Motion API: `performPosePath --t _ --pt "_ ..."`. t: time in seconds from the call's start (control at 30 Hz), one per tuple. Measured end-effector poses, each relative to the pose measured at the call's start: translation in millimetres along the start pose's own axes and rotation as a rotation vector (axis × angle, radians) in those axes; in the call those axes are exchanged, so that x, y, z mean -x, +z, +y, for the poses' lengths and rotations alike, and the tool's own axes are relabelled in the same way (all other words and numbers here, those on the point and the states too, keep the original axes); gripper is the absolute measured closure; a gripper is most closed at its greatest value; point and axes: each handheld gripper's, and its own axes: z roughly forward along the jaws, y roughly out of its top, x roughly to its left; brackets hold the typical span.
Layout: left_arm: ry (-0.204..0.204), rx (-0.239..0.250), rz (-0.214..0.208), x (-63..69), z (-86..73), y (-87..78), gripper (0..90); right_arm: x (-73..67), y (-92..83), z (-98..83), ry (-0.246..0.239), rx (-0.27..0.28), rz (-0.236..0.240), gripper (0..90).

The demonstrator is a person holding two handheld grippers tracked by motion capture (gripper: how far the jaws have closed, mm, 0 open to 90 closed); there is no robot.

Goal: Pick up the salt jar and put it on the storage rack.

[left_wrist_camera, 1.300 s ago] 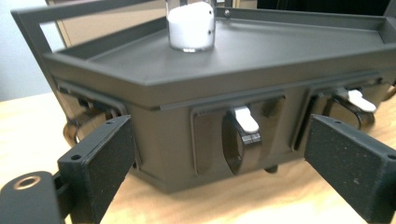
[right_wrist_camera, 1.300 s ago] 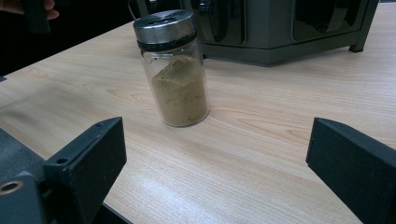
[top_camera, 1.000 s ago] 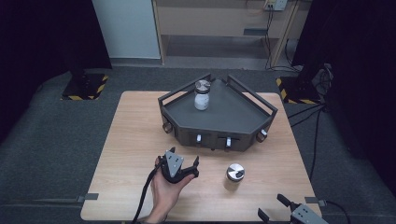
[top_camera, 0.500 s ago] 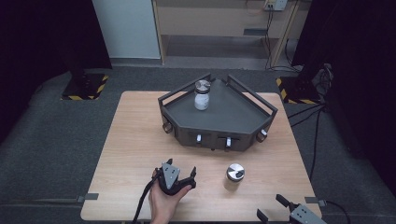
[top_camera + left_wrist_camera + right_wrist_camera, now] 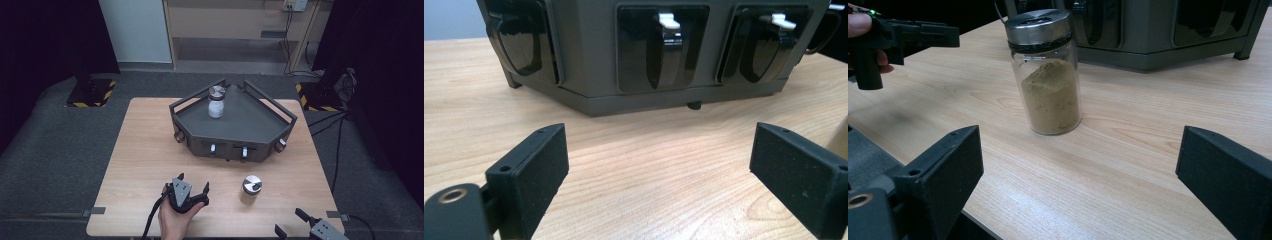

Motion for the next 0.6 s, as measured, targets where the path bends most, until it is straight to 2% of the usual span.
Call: performPosePath --t 0.3,0.6 --pt "0.007 0.001 -0.009 -1.7 -1.3 0.8 7.4 0.0 -0.6 0.2 0.001 0.001 -0.023 5.4" --pt "-0.005 0.013 -0.006 -2.7 0.4 -2.1 7.4 0.4 2.5 1.7 0.005 0.001 -0.003 5.3"
